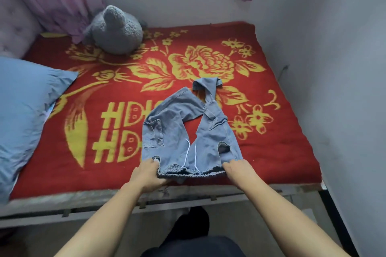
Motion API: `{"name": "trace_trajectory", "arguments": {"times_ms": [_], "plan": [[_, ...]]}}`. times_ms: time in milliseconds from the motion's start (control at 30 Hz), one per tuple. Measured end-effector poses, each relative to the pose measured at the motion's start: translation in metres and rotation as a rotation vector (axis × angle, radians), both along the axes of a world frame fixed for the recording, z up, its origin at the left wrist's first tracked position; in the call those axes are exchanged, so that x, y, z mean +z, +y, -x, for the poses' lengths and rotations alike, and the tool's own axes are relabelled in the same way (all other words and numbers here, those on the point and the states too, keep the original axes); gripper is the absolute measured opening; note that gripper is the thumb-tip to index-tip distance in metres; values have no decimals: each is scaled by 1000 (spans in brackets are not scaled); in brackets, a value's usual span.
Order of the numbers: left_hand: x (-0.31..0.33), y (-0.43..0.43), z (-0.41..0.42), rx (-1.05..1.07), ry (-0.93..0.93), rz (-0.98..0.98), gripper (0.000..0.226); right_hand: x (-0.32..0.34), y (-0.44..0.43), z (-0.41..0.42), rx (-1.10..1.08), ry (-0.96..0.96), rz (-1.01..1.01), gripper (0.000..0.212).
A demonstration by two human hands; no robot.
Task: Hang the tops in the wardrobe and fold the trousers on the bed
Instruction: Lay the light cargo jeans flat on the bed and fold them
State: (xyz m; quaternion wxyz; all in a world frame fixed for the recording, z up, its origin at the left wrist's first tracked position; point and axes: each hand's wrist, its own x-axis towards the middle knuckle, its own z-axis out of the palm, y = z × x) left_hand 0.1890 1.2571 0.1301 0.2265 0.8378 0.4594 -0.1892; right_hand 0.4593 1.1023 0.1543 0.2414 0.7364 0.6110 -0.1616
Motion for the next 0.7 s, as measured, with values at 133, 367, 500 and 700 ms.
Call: {"name": "trace_trajectory", "arguments": {"times_ms": [133, 367, 500, 700], "plan": [[22, -35, 16, -116, 13, -238, 15, 1, -34, 32, -82, 31, -6, 32], [59, -59, 47, -62, 121, -335, 37, 32, -62, 72, -279, 130, -303, 40], [79, -42, 49, 51, 189, -375, 48, 66, -39, 75, -335, 76, -428, 54], [85, 3, 37, -117, 282, -546, 34, 80, -1, 59, -287, -62, -313, 32]]}}
